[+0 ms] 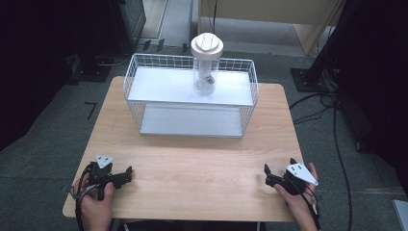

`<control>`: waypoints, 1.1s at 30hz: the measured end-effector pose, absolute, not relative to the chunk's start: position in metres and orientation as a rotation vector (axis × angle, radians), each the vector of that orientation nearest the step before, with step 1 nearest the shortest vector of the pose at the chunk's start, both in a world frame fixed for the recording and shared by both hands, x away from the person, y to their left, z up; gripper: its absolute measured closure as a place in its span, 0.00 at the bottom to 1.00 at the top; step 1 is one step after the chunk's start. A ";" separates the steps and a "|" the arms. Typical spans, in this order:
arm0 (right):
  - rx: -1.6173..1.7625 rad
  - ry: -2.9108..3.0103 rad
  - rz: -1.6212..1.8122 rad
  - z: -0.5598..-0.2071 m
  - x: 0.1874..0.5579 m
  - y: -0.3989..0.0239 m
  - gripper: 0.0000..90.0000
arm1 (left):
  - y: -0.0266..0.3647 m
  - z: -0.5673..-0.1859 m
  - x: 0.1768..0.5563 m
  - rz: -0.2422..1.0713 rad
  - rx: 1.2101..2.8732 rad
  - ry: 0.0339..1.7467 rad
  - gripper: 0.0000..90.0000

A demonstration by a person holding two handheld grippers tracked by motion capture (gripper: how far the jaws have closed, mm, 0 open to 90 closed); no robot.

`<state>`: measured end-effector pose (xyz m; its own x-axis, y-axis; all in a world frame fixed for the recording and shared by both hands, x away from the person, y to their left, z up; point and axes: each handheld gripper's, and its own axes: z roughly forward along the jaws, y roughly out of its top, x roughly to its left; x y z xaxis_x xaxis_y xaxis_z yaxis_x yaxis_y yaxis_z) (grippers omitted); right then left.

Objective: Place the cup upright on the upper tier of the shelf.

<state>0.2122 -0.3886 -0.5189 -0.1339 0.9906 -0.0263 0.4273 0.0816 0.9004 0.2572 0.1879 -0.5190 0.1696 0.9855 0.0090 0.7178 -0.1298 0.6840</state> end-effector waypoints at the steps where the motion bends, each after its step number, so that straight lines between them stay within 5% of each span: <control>1: 1.425 1.655 1.006 -0.519 0.211 -0.392 0.01 | 0.188 -0.519 0.257 0.645 1.911 1.604 0.00; 33: 1.610 1.961 0.843 -0.527 0.193 -0.432 0.00 | 0.188 -0.519 0.257 0.645 1.911 1.604 0.00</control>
<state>0.1927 -0.4324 -0.5265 -0.2061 0.9781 0.0284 0.6934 0.1256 0.7095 0.2571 0.1878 -0.5190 0.1698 0.9854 0.0092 0.7178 -0.1301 0.6840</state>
